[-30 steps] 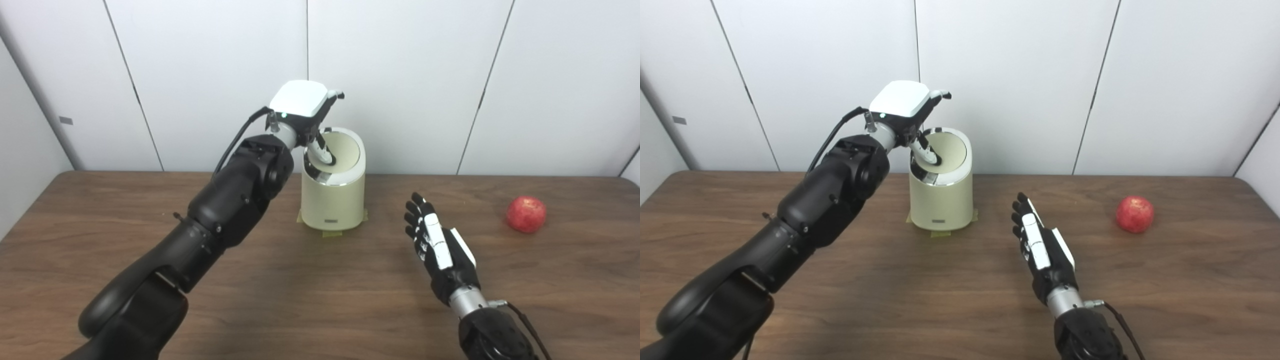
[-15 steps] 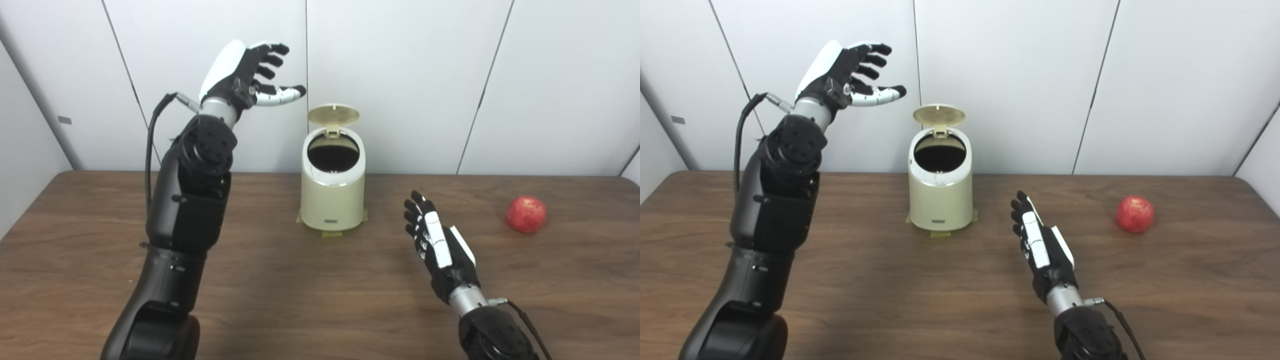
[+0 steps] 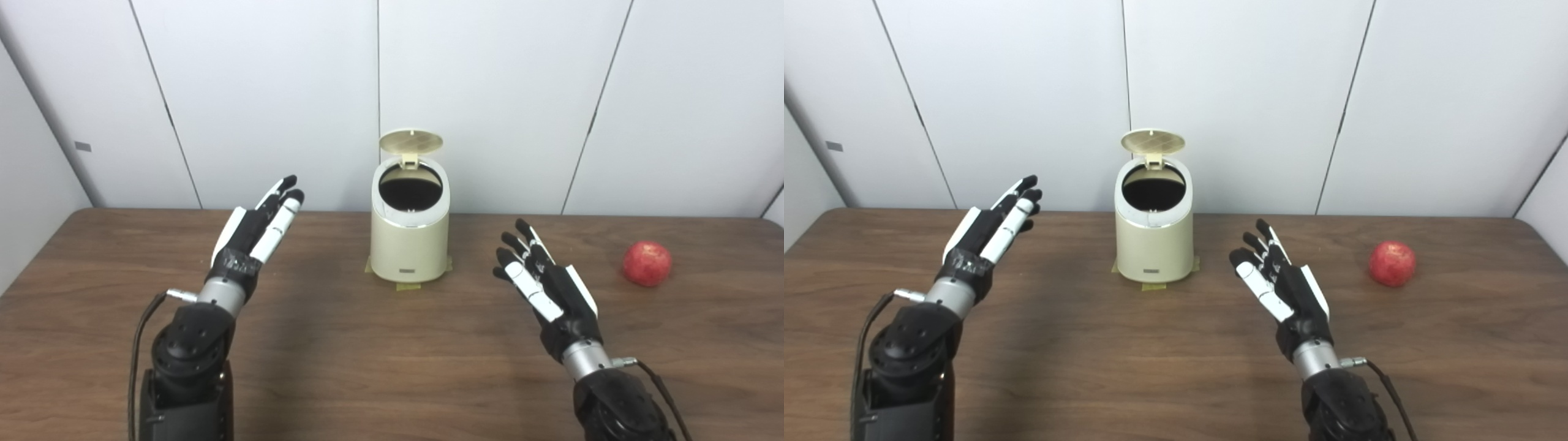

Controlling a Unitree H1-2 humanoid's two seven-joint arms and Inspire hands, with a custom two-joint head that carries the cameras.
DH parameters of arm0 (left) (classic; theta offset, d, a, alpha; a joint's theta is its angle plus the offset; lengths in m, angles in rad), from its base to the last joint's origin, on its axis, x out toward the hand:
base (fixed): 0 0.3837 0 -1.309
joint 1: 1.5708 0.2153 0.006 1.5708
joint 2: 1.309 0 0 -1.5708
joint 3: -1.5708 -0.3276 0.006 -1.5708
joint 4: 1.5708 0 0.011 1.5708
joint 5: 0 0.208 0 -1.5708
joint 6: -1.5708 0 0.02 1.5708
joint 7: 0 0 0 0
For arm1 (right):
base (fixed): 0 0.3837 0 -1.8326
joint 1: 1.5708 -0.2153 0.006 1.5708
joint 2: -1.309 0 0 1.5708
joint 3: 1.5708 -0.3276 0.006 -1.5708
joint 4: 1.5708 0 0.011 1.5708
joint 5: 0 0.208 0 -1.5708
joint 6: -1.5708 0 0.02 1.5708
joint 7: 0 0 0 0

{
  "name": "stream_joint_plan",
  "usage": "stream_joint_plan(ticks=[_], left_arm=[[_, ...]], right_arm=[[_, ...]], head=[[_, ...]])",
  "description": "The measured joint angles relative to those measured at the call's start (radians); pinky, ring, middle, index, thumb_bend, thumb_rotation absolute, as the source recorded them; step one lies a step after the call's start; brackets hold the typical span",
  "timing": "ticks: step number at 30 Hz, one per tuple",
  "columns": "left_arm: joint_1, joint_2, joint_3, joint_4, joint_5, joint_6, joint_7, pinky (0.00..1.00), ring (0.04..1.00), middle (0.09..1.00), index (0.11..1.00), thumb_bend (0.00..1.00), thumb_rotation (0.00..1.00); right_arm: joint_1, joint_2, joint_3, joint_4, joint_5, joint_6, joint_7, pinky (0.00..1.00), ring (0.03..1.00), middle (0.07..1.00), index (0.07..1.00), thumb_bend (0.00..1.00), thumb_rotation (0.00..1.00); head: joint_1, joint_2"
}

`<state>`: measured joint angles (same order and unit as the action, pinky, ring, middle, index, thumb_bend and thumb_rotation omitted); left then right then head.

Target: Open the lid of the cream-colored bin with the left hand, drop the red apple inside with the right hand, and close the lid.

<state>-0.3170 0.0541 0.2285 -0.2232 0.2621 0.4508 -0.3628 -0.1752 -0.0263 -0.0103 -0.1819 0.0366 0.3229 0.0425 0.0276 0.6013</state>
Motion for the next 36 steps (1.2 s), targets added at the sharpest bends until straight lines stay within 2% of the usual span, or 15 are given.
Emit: stream_joint_plan(ticks=[3,4,9,11,13,15,18,21,24,26,29,32,36], left_arm=[[0.051,-0.009,0.004,0.000,-0.076,-0.039,0.050,0.95,0.969,0.989,1.000,0.51,0.93],[0.068,-0.013,0.004,0.000,-0.096,-0.058,0.063,0.95,0.979,0.996,1.000,0.49,0.97],[0.139,-0.035,-0.003,0.007,-0.186,-0.101,0.126,0.98,0.991,1.000,1.000,0.47,0.98],[0.161,-0.038,-0.006,0.018,-0.215,-0.121,0.139,0.99,0.997,1.000,1.000,0.47,0.97],[0.177,-0.036,-0.015,0.029,-0.235,-0.137,0.156,0.98,0.994,1.000,1.000,0.44,0.99],[0.183,-0.027,-0.025,0.043,-0.244,-0.157,0.164,0.99,0.995,1.000,1.000,0.42,1.00],[0.185,-0.004,-0.030,0.043,-0.277,-0.164,0.169,1.00,0.999,1.000,1.000,0.40,1.00],[0.185,0.029,-0.029,0.042,-0.297,-0.165,0.173,1.00,1.000,1.000,1.000,0.38,1.00],[0.185,0.070,-0.030,0.042,-0.319,-0.163,0.171,1.00,1.000,1.000,1.000,0.34,1.00],[0.185,0.095,-0.030,0.042,-0.327,-0.158,0.170,1.00,1.000,1.000,1.000,0.34,1.00],[0.185,0.118,-0.037,0.043,-0.347,-0.154,0.167,1.00,1.000,1.000,1.000,0.39,0.98],[0.186,0.122,-0.046,0.043,-0.364,-0.153,0.164,1.00,1.000,1.000,1.000,0.38,0.99],[0.188,0.127,-0.055,0.043,-0.369,-0.153,0.167,0.99,0.990,0.997,1.000,0.40,0.95]], right_arm=[[0.002,0.013,-0.018,-0.001,0.002,-0.019,-0.020,0.71,0.829,0.875,0.898,0.63,0.24],[0.003,0.015,-0.018,-0.001,-0.006,-0.027,-0.030,0.72,0.822,0.858,0.875,0.65,0.24],[0.009,0.010,-0.005,0.000,-0.090,-0.093,-0.069,0.76,0.804,0.832,0.841,0.67,0.18],[0.012,0.007,-0.005,0.000,-0.110,-0.117,-0.080,0.75,0.797,0.834,0.836,0.67,0.18],[0.016,-0.002,-0.007,0.000,-0.123,-0.132,-0.081,0.73,0.806,0.857,0.848,0.69,0.17],[0.017,-0.026,-0.014,0.000,-0.138,-0.132,-0.081,0.73,0.816,0.871,0.859,0.71,0.16],[0.017,-0.085,-0.030,0.000,-0.168,-0.132,-0.080,0.81,0.852,0.890,0.882,0.78,0.19],[0.016,-0.161,-0.047,0.000,-0.210,-0.131,-0.079,0.79,0.852,0.892,0.899,0.82,0.17],[0.013,-0.223,-0.048,-0.010,-0.272,-0.124,-0.079,0.76,0.847,0.884,0.893,0.84,0.15],[0.012,-0.235,-0.052,-0.046,-0.297,-0.096,-0.079,0.74,0.832,0.877,0.874,0.84,0.14],[-0.002,-0.250,-0.049,-0.072,-0.370,-0.060,-0.079,0.71,0.805,0.865,0.851,0.83,0.13],[-0.011,-0.281,-0.059,-0.061,-0.407,-0.052,-0.080,0.71,0.805,0.853,0.848,0.83,0.07],[-0.029,-0.314,-0.069,-0.051,-0.467,-0.025,-0.081,0.72,0.810,0.842,0.837,0.85,0.06]], head=[[-0.003,0.002],[-0.005,0.003],[-0.034,0.009],[-0.051,0.012],[-0.107,0.008],[-0.162,0.005],[-0.205,0.002],[-0.305,-0.008],[-0.356,-0.014],[-0.388,-0.020],[-0.426,-0.024],[-0.469,-0.032],[-0.505,-0.043]])
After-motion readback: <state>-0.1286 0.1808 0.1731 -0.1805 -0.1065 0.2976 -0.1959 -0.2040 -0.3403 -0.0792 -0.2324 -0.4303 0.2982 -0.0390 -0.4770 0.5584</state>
